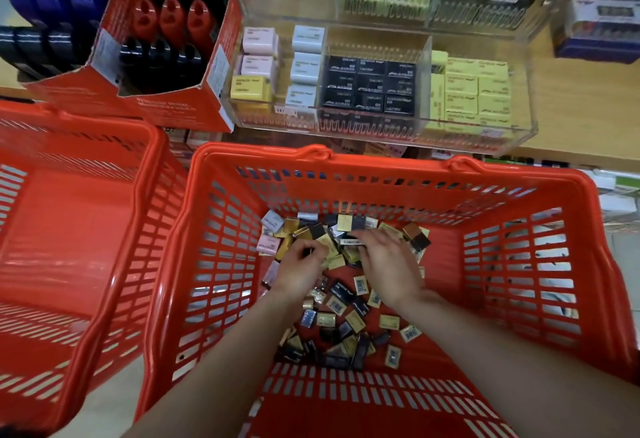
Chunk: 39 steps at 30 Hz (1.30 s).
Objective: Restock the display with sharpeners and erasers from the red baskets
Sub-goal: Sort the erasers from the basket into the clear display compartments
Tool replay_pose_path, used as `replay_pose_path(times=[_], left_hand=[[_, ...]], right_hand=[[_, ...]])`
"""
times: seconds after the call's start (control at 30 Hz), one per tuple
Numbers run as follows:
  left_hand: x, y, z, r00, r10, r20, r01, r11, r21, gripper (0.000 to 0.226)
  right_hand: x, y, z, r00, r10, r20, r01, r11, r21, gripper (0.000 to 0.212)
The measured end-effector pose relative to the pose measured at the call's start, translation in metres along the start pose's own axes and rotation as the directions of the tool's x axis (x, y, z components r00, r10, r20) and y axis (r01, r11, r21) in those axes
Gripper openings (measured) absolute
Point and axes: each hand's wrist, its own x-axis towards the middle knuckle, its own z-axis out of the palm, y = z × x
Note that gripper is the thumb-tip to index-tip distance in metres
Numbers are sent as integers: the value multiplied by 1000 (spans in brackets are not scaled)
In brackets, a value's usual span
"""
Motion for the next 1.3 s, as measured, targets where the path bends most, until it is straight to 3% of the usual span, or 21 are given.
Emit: replay_pose_path(times=[0.13, 0.23, 0.4, 0.57, 0.73, 0.83, 0.9, 0.93, 1.0, 1.03, 1.07, 1.1, 1.17, 1.23, 1.3], left_hand=[[2, -8, -6, 980, 173, -96, -146, 961, 233, 15], [5, -14, -11, 929, 349, -126, -241, 827, 508, 10], [6, -19, -19, 915, 391, -102, -212, 680, 702, 48], [14, -25, -26, 914, 399, -77, -219, 642, 734, 60], [24, -21, -27, 902, 418, -109, -185, 602, 777, 34], [22, -21, -26, 922, 370, -113, -172, 653, 738, 26], [13, -18, -24, 928, 358, -105, -192, 698, 689, 26], [6, -13, -23, 930, 355, -93, -207, 716, 666, 27], [-13, 4, -23, 950, 308, -57, -215, 773, 597, 28], [-27, 16, -23, 969, 243, -33, -193, 839, 509, 30], [-43, 28, -23, 987, 160, 7, -150, 908, 390, 34], [-61, 39, -24, 994, 91, 60, -104, 956, 275, 40], [-99, 62, -28, 985, 97, 144, -125, 972, 201, 43], [-137, 87, -34, 973, 152, 175, -177, 974, 141, 39], [-175, 113, -43, 961, 207, 182, -216, 976, 33, 42]], right_hand=[[2, -9, 13, 998, 5, 59, 5, 986, -169, 48], [6, -14, 16, 996, 21, 82, 0, 968, -251, 53], [7, -31, 24, 980, 131, 147, -72, 933, -354, 49], [-5, -31, 26, 978, 103, 181, -36, 939, -341, 50], [-8, -20, 27, 973, 48, 226, 6, 973, -231, 59], [-13, -15, 10, 978, 89, 189, -113, 986, 122, 45], [-19, -17, -10, 937, 240, 255, -335, 825, 456, 39], [-22, -19, -21, 879, 336, 337, -476, 625, 618, 37], [-30, -24, -45, 724, 391, 568, -638, 68, 767, 31], [-35, -26, -60, 684, 361, 633, -635, -131, 761, 25], [-42, -28, -75, 673, 323, 665, -619, -248, 746, 19], [-50, -31, -91, 682, 274, 678, -597, -325, 733, 15], [-69, -42, -128, 732, 171, 659, -560, -400, 726, 14], [-87, -56, -170, 787, 92, 610, -542, -368, 755, 20], [-102, -70, -216, 838, 30, 545, -523, -242, 817, 23]])
